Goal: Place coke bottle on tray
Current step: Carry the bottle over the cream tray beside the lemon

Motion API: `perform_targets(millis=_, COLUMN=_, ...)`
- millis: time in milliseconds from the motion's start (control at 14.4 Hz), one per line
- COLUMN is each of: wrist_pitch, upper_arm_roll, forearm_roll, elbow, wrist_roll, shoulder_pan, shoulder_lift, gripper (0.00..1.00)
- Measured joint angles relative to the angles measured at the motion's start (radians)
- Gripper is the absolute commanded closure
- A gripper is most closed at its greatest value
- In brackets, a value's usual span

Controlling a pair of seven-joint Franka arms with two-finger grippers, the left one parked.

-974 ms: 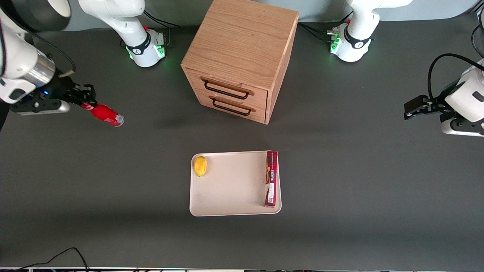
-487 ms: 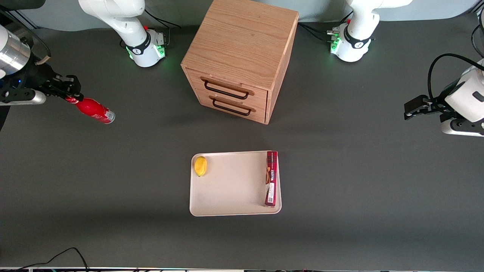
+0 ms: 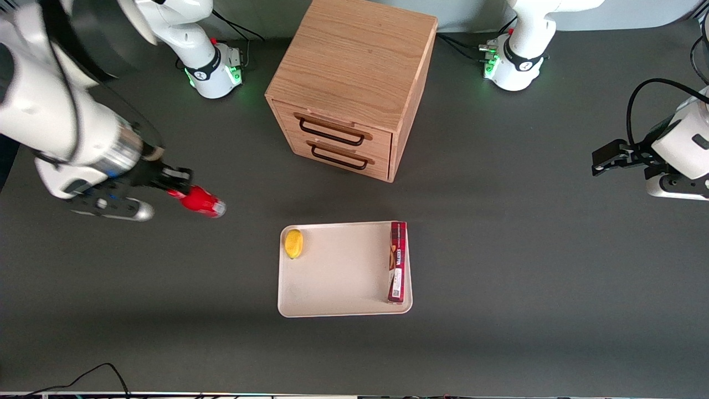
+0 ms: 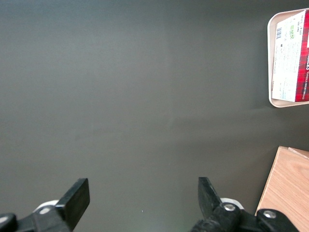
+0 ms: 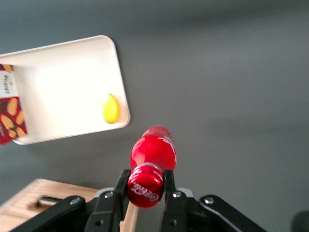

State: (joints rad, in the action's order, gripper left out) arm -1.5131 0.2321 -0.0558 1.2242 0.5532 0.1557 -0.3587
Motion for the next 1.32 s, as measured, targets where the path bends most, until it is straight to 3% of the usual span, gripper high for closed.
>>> perform_targets(millis=209, wrist_pitch=-0.054, upper_arm_roll=-0.035, forearm_roll=-0.028, elbow=-0.156, wrist_roll=0.092, shoulder_pan=0.090, shoulder_lift=-0.183, gripper=1.00)
perform_targets(millis=487, wrist_pitch=-0.278, upper_arm_roll=-0.183, forearm_roll=-0.030, elbow=-0.217, wrist_roll=0.166, shoulder_pan=0.234, shoulder_lift=-0.344, gripper=1.00)
perform_targets(millis=904, wrist_pitch=-0.463, upper_arm_roll=-0.201, forearm_roll=-0.030, elbow=-0.236, wrist_roll=0.214, shoulder_pan=0.250, shoulder_lift=-0.461, gripper=1.00)
perform_targets(millis=1322, wrist_pitch=-0.500, upper_arm_roll=-0.200, forearm_roll=-0.030, elbow=-0.238, wrist_roll=0.227, shoulder_pan=0.271, shoulder_lift=-0.531, gripper=1.00)
